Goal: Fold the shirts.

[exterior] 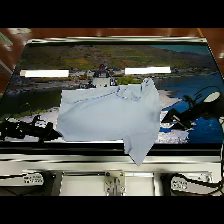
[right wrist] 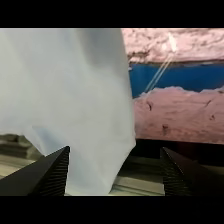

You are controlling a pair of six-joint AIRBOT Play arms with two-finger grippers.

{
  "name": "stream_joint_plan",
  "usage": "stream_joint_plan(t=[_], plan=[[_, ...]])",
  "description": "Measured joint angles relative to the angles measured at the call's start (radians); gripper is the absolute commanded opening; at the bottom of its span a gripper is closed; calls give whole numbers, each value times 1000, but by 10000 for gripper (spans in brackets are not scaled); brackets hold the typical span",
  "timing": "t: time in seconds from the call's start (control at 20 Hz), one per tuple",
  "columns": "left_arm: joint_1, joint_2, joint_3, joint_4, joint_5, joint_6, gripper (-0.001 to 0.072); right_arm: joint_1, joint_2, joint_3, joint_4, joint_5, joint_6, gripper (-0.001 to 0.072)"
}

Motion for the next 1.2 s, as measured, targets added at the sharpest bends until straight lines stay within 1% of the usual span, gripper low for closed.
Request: stream_joint_plan(t=[0.2,0.25,0.3,0.5,0.55,0.6,0.65,0.7,0.85,1.0,1.1,1.2], plan=[[-3,51,11,3,-7,27,44,100,-5,-145,58,-116,-26,676],[-3,65,15,-2,-13,31,44,114,-7,-166,71,-146,-29,639],[-4,79,23,-2,-21,37,44,124,-8,-182,81,-170,-32,636],[-5,104,69,-14,-41,45,44,161,-14,-217,108,-219,-16,633],[-5,108,82,-25,-47,45,44,173,-19,-221,113,-224,-12,492],[-5,109,91,-32,-51,46,44,186,-26,-226,110,-240,-9,281],[-5,111,99,-40,-55,48,44,197,-32,-230,104,-254,-9,97],[-5,112,104,-46,-57,49,44,206,-33,-232,104,-266,-6,70],[-7,114,113,-57,-60,54,43,220,-27,-224,132,-291,-15,68],[-7,140,136,-60,-66,70,42,224,29,-167,159,-289,-51,68],[-7,197,192,-62,-71,77,42,227,101,-87,172,-277,-96,68],[-7,290,305,-69,-71,94,43,226,198,37,179,-276,-142,68]])
